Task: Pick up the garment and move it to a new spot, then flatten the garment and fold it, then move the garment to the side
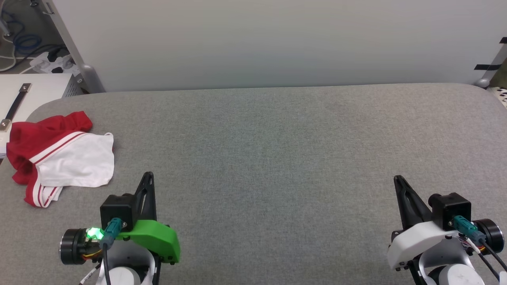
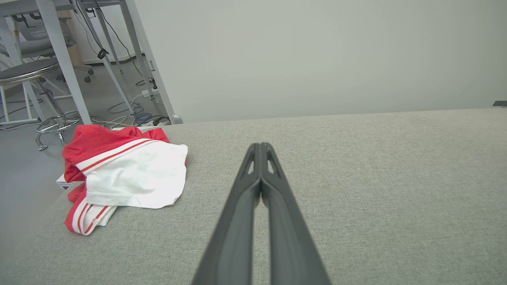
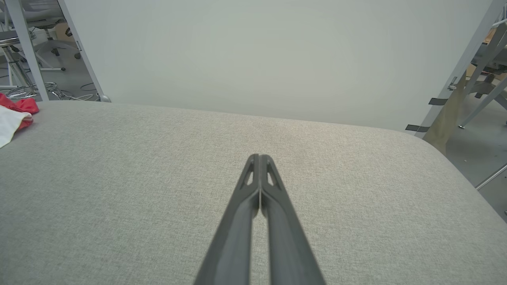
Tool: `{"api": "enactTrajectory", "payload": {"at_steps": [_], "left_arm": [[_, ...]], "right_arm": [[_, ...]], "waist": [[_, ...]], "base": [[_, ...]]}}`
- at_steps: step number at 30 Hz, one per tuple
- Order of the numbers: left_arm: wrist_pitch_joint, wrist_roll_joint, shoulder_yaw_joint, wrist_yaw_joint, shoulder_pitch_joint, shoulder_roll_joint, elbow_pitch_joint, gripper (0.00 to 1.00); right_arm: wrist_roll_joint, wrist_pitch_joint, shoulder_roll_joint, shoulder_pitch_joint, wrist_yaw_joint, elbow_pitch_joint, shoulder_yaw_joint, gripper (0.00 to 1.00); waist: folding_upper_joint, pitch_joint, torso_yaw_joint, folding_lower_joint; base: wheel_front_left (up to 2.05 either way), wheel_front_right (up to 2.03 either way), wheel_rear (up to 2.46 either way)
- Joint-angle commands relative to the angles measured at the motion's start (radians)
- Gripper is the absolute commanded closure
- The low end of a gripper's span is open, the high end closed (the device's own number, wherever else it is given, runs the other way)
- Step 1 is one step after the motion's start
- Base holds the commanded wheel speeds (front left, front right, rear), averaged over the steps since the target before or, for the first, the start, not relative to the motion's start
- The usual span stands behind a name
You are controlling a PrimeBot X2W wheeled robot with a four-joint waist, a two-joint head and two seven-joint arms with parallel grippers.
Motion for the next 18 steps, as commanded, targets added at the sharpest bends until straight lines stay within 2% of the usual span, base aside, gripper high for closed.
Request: {"api": "enactTrajectory", "payload": {"at_steps": [1, 18], "left_arm": [[-0.001, 0.010, -0.001, 0.004, 0.016, -0.006, -0.002, 1.00], [-0.001, 0.010, -0.001, 0.004, 0.016, -0.006, -0.002, 1.00]], "right_arm": [[-0.009, 0.003, 0.002, 0.007, -0.001, -0.004, 0.001, 1.00], [-0.009, 0.003, 0.002, 0.007, -0.001, -0.004, 0.001, 1.00]], "waist": [[0.0000, 0.000, 0.000, 0.0000], [0.0000, 0.000, 0.000, 0.0000]], "base": [[0.00, 0.00, 0.00], [0.00, 0.00, 0.00]]}}
